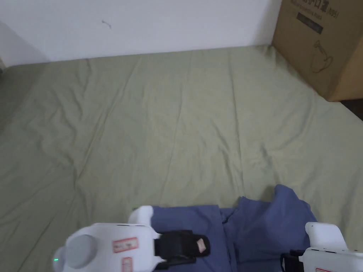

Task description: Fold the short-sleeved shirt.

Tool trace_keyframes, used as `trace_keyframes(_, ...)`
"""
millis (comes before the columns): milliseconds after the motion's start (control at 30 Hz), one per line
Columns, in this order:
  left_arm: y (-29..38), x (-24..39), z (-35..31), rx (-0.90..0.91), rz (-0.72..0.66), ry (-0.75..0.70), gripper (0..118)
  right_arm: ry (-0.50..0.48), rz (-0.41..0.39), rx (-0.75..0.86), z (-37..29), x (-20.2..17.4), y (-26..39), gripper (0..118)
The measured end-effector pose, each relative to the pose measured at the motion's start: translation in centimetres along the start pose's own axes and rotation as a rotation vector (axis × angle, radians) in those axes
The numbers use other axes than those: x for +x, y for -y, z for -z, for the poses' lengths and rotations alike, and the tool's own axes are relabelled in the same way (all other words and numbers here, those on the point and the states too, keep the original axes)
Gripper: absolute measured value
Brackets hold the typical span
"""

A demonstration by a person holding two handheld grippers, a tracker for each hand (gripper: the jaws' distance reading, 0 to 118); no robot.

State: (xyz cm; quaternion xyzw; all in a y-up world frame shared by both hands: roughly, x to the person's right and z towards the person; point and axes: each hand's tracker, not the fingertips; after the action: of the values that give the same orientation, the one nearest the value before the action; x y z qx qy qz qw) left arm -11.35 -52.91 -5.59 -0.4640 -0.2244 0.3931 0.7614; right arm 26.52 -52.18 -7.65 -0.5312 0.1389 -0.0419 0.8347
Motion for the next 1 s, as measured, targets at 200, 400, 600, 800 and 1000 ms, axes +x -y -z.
trace_keyframes(200, -0.4, -7.5, -5.7, 0.154, -0.186, -0.150, 79, -0.011, -0.045, -0.022, 0.7, -2.1, 0.2, 2)
trace_keyframes(400, 0.9, -11.9, -3.4, 0.119, -0.334, -0.048, 78, -0.022, -0.093, -0.049, 1.1, -4.6, 0.3, 2)
trace_keyframes(600, 1.6, -13.8, 0.2, 0.095, -0.477, 0.106, 15, -0.018, -0.105, -0.060, 1.2, -5.8, -0.1, 2)
trace_keyframes(800, 1.3, -14.7, -2.6, 0.121, -0.453, 0.172, 13, 0.005, -0.108, -0.067, 0.8, -5.9, -0.4, 2)
trace_keyframes(1000, 1.3, -15.6, -9.5, 0.208, -0.369, 0.093, 12, 0.010, -0.100, -0.054, 0.4, -6.6, -0.7, 1)
